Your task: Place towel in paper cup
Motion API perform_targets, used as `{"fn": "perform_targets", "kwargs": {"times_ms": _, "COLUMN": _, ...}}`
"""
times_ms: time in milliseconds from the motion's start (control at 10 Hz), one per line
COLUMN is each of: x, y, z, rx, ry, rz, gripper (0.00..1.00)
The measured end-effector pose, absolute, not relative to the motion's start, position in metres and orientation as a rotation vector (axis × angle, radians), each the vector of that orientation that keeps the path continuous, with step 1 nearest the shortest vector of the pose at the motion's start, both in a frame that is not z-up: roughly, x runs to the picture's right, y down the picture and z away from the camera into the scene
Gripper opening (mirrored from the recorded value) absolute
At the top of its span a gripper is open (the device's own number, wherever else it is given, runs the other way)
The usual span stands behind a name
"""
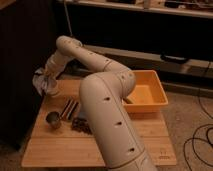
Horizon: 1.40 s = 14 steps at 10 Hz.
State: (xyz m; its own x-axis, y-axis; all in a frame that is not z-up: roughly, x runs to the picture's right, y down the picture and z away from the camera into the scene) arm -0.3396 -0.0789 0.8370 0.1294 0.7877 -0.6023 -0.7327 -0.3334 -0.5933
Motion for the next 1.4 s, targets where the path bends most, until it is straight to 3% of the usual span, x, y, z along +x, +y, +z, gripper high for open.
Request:
{"fn": "perform_targets", "kwargs": {"times_ms": 800, "x": -0.341, "y": -0.071, "z": 0.829, "rx": -1.189, "ry": -0.012, "rz": 1.518, "gripper": 0.0}}
{"fn": "perform_targets", "kwargs": {"times_ms": 1400, "x": -0.346, "y": -0.057, "z": 0.85, "rx": -1.238, "ry": 0.016, "rz": 1.512, "gripper": 0.0}}
